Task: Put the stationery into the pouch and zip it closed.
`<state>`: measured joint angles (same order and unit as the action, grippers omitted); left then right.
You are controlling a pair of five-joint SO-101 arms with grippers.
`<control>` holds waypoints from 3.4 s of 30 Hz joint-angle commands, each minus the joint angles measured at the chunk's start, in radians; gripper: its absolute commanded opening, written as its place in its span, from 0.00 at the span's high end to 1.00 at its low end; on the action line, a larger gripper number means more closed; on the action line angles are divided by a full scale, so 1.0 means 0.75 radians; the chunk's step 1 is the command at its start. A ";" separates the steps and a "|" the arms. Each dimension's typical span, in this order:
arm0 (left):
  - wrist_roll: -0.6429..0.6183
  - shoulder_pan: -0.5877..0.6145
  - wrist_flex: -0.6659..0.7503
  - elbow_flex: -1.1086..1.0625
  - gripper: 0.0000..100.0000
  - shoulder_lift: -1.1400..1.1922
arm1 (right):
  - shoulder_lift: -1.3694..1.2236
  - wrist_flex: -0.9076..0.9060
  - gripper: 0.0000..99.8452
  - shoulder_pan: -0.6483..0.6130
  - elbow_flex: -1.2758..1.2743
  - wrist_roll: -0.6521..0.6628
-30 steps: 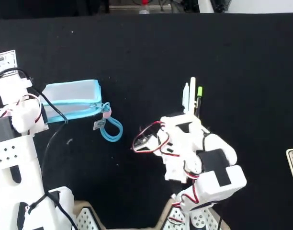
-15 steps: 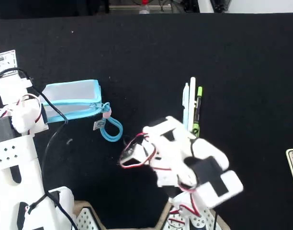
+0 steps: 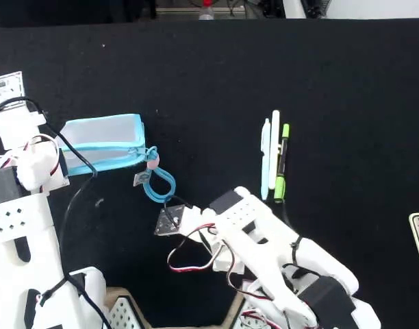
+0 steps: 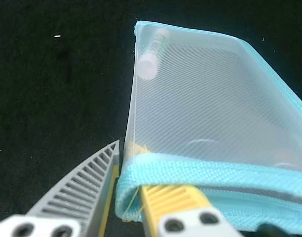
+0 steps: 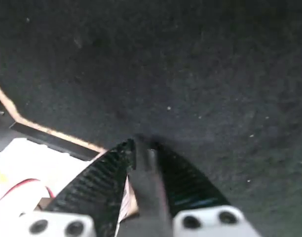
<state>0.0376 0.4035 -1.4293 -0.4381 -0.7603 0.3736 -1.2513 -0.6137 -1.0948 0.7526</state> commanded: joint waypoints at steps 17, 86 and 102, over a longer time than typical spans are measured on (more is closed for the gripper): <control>-0.012 0.015 0.027 0.081 0.97 -0.016 | -0.549 -0.278 0.86 0.004 0.242 0.184; -0.012 0.015 0.029 0.087 0.97 -0.016 | -0.332 -0.235 0.82 -0.039 0.124 0.383; -0.012 0.017 0.055 0.075 0.97 -0.016 | -0.578 -0.176 0.98 0.284 0.191 0.381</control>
<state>0.0376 0.4035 -1.4032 -0.4381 -0.7603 -0.0683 -1.3940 -0.4941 -0.8999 0.9659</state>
